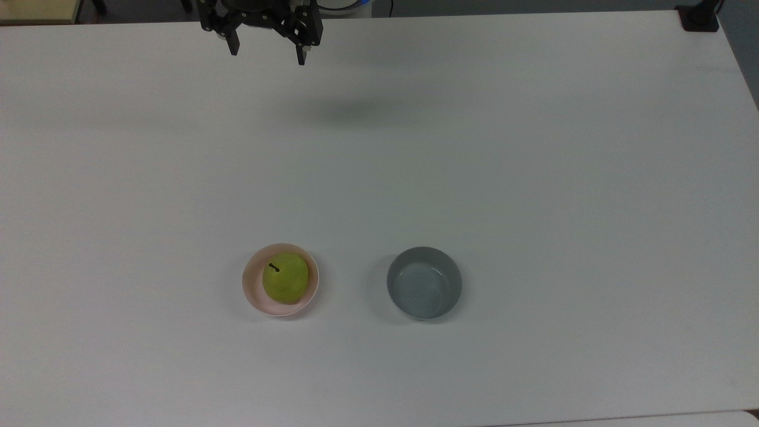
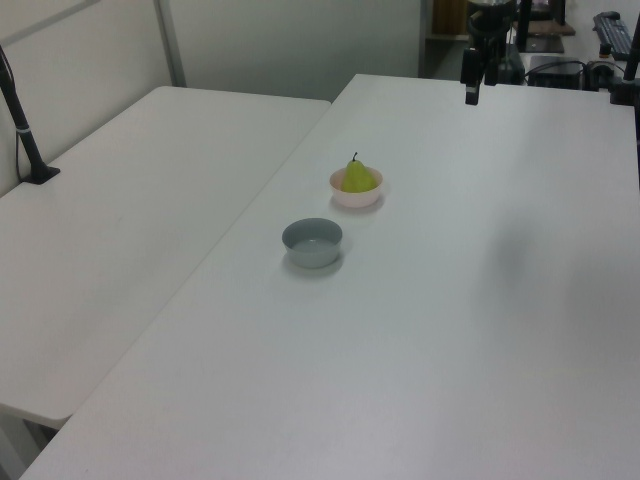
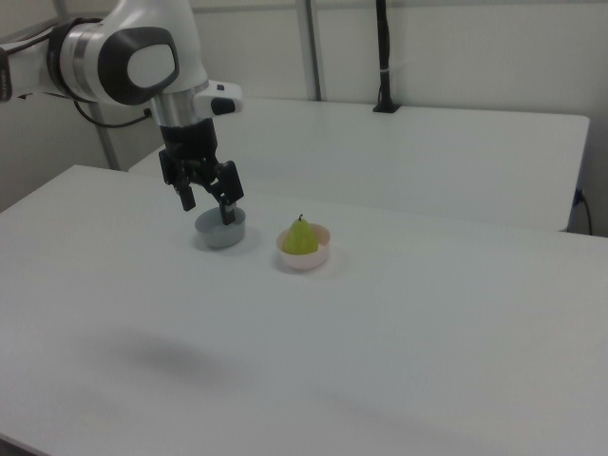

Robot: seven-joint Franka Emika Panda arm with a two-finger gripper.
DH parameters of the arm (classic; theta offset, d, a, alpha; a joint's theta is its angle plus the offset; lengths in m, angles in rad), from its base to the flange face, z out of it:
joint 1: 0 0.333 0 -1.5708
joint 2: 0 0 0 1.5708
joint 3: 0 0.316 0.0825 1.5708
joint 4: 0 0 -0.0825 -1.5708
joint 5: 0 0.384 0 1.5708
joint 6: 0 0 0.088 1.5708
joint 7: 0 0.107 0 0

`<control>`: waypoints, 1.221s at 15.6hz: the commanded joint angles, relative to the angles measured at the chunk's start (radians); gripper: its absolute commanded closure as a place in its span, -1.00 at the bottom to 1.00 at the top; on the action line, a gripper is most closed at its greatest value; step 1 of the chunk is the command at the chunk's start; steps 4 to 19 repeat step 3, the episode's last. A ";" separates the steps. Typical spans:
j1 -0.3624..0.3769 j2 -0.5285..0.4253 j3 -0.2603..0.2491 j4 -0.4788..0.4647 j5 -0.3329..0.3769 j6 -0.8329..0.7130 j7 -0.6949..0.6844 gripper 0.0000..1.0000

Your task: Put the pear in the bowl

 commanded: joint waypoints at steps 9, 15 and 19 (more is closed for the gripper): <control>0.017 0.006 -0.004 -0.012 0.004 -0.023 0.026 -1.00; 0.017 0.006 -0.004 -0.012 0.004 -0.023 0.026 -1.00; 0.017 0.006 -0.004 -0.012 0.004 -0.023 0.026 -1.00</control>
